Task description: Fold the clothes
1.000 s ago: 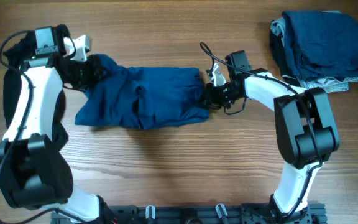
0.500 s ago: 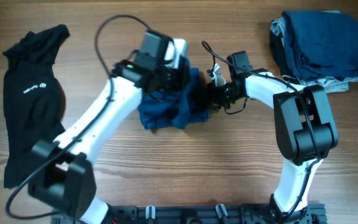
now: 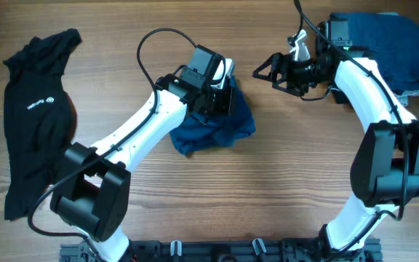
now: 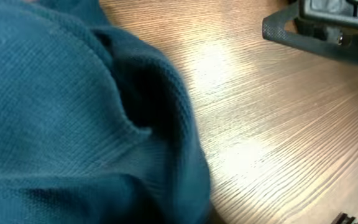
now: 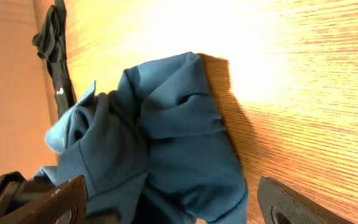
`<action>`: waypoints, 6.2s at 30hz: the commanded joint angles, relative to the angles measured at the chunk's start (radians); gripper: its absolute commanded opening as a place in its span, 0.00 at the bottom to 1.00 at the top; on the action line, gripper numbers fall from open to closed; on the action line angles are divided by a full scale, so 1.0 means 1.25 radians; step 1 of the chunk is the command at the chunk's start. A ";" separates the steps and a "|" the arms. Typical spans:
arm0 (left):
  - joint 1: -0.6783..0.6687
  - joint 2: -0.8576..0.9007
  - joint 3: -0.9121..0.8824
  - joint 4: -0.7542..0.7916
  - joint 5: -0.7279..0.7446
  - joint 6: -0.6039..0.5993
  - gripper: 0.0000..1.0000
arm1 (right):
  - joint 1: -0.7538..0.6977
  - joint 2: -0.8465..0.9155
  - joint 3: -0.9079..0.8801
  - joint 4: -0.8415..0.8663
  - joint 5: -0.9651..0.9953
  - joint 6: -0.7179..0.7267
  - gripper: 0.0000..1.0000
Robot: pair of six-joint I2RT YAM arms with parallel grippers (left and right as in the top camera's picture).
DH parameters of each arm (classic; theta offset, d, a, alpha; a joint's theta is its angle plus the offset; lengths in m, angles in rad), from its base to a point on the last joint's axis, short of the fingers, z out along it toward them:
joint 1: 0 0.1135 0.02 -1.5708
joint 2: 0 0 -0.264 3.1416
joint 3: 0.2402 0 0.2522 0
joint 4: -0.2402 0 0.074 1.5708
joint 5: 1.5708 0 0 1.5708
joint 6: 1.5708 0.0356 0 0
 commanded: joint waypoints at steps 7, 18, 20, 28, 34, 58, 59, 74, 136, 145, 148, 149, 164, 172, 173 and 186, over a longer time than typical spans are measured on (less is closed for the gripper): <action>0.037 -0.033 0.031 0.051 0.002 -0.008 1.00 | -0.061 -0.024 0.009 0.010 0.001 -0.022 0.88; 0.366 -0.441 0.117 -0.003 -0.031 -0.094 1.00 | 0.102 -0.034 0.009 -0.017 0.031 -0.202 0.78; 0.458 -0.453 0.117 -0.088 -0.031 -0.093 1.00 | 0.165 -0.064 0.009 0.011 0.114 -0.224 0.81; 0.571 -0.350 0.117 -0.206 -0.032 -0.020 1.00 | 0.354 -0.156 0.084 0.031 0.189 -0.497 0.85; 0.615 -0.330 0.117 -0.214 -0.032 -0.018 1.00 | 0.455 -0.074 0.084 0.068 0.233 -0.519 0.75; 0.619 -0.291 0.117 -0.237 -0.032 -0.018 1.00 | 0.461 -0.002 0.063 -0.362 0.254 -0.195 0.04; 0.619 -0.291 0.117 -0.237 -0.032 -0.018 1.00 | 0.461 -0.002 0.050 -0.388 0.291 -0.146 0.04; 0.619 -0.291 0.117 -0.220 -0.032 -0.018 1.00 | 0.427 -0.136 0.155 -0.112 0.483 -0.080 0.73; 0.619 -0.233 0.117 -0.226 -0.044 0.003 1.00 | 0.107 0.080 -0.082 0.032 0.013 -0.311 1.00; 0.619 -0.233 0.117 -0.226 -0.044 0.003 1.00 | 0.123 0.169 -0.084 0.019 -0.066 -0.301 0.04; 0.619 -0.233 0.117 -0.226 -0.044 0.003 1.00 | 0.120 0.155 -0.081 0.088 -0.096 -0.225 0.04; 0.619 -0.233 0.117 -0.226 -0.044 0.003 1.00 | 0.113 0.131 -0.074 0.105 -0.125 -0.218 0.04; 0.619 -0.233 0.117 -0.240 -0.045 0.003 1.00 | 0.069 -0.297 0.012 0.479 0.222 0.189 0.04; 0.619 -0.233 0.117 -0.239 -0.047 0.003 1.00 | -0.146 -0.295 0.012 0.769 0.416 0.345 0.04; 0.619 -0.233 0.117 -0.237 -0.047 0.003 1.00 | -0.168 -0.290 0.012 0.788 0.420 0.345 0.04; 0.618 -0.158 0.117 -0.241 -0.047 0.003 1.00 | -0.385 0.102 0.014 1.413 0.022 0.369 0.04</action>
